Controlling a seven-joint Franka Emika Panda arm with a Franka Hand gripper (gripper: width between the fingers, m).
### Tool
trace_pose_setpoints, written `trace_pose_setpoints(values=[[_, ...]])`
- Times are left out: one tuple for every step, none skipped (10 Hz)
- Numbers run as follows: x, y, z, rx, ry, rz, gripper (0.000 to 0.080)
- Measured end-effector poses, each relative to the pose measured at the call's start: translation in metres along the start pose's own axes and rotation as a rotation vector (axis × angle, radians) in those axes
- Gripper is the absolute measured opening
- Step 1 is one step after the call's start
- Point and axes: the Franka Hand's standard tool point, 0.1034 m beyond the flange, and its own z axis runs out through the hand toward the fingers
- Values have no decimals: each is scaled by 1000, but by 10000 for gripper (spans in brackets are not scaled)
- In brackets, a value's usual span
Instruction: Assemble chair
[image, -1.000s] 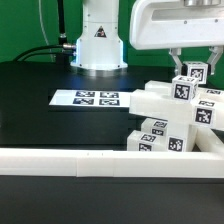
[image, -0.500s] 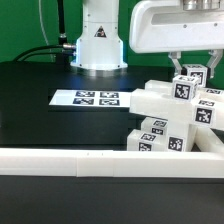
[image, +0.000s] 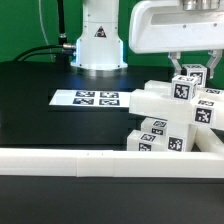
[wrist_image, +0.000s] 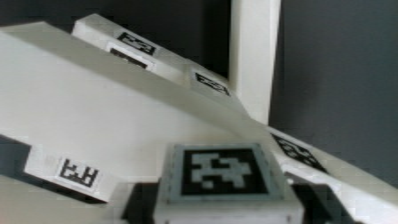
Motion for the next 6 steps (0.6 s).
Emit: trace_pose_setpoints(values=[[0,0,0,1,0,17,280],[0,0,0,1,0,23,280],[0,-1,0,4,0,81,280],[0,-1,0,7,1,164,280],[-3,0,3,16,-1,248,277],[-4,-1,3,27,-5,367,277]])
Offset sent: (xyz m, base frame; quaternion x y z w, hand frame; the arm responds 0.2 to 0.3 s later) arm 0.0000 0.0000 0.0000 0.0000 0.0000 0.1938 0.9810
